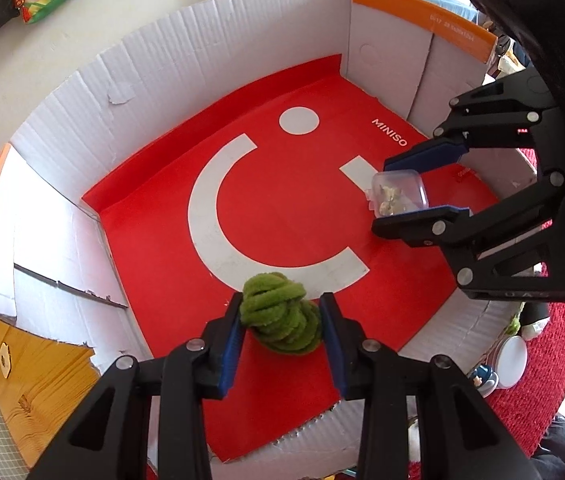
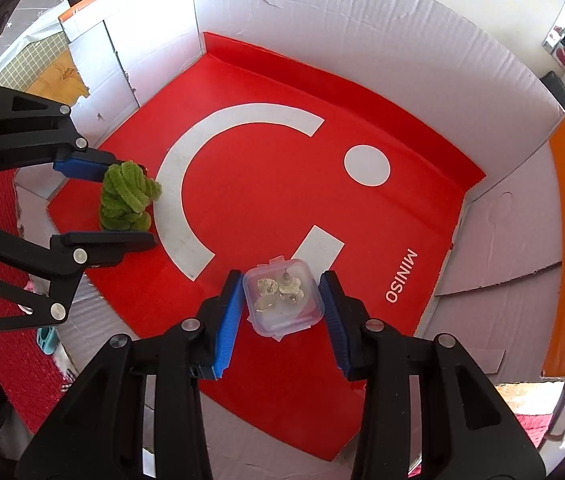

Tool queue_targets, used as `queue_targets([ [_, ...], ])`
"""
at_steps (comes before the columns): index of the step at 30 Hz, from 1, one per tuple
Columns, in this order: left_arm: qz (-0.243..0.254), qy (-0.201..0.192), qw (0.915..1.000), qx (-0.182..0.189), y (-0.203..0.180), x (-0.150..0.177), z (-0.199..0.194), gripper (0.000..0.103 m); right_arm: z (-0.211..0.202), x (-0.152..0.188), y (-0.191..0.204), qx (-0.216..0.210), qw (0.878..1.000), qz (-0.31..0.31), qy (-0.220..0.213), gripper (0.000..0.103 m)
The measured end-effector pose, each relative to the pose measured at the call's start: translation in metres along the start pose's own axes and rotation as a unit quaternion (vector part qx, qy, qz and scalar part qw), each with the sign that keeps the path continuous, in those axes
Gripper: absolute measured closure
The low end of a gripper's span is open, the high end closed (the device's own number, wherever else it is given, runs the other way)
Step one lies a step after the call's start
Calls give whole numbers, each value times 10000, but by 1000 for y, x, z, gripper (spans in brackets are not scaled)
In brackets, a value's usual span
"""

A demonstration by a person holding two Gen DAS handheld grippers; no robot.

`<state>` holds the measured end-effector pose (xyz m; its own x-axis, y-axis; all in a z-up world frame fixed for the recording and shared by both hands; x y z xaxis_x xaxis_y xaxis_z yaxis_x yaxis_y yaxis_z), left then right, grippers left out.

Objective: Organize objects
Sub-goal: 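Carry both items into the orange box and open both tools to release, then lift both tools out of the box and back over the rug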

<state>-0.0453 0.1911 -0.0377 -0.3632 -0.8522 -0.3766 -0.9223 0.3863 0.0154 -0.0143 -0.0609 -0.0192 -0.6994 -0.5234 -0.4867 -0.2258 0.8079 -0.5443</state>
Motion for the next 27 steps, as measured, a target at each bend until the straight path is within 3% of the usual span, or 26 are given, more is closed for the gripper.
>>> queue_targets([
  [6,209,-24,9998,52,-3,5,-2,64,-2,8,-3,30,10000,61,48,55],
  [27,422,-190,9987,234,-6,7,-25,57,-24,43,-1,31,9998,186,116,54],
])
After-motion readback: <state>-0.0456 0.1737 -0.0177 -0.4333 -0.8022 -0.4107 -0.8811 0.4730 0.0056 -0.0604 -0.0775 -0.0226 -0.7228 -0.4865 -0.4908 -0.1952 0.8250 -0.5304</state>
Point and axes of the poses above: each gripper's, at about its wrist camera, not at the fingertips, and z roughly the way its jaws point, y to its left, x to its underside, the point moved 10 cm from there along z, roughly the way its jaws point, and after that the axes turned 3 degrees about x, right-handed, at the moved point
